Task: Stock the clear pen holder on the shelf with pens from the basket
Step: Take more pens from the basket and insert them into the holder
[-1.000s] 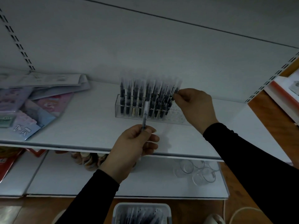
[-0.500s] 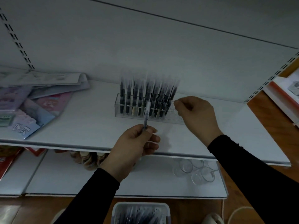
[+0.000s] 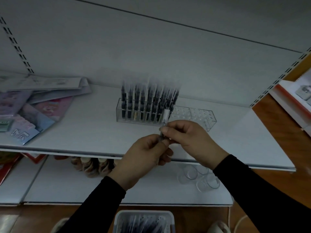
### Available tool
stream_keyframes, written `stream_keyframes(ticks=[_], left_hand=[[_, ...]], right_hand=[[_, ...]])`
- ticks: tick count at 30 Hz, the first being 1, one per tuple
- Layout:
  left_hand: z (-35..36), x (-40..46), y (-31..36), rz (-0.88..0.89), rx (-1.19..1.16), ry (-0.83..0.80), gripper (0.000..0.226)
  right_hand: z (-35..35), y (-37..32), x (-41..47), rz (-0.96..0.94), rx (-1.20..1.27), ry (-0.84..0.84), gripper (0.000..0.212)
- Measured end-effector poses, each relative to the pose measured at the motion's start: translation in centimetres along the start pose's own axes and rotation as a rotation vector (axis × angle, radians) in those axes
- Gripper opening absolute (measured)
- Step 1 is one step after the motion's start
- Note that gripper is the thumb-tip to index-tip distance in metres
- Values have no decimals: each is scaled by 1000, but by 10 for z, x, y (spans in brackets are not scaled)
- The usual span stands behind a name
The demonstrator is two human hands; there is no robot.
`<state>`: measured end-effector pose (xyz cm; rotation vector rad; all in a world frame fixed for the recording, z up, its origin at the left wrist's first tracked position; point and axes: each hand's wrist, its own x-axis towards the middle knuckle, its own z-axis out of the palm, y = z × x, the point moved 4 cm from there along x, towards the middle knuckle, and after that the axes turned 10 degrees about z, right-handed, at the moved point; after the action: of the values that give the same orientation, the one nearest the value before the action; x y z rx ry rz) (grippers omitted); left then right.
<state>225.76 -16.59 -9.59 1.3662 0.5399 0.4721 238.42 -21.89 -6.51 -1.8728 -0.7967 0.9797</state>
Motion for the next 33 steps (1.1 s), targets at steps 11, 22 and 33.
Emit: stream_keyframes(ticks=[11, 22, 33], left_hand=[[-73, 5, -9, 436, 1273, 349, 62], [-87, 9, -36, 173, 1461, 299, 75], [-87, 9, -38, 174, 1469, 334, 75]], right_hand=[[-71, -31, 16, -188, 152, 458, 8], [-66, -41, 37, -271, 83, 502, 5], [-52, -26, 43, -270, -94, 523, 8]])
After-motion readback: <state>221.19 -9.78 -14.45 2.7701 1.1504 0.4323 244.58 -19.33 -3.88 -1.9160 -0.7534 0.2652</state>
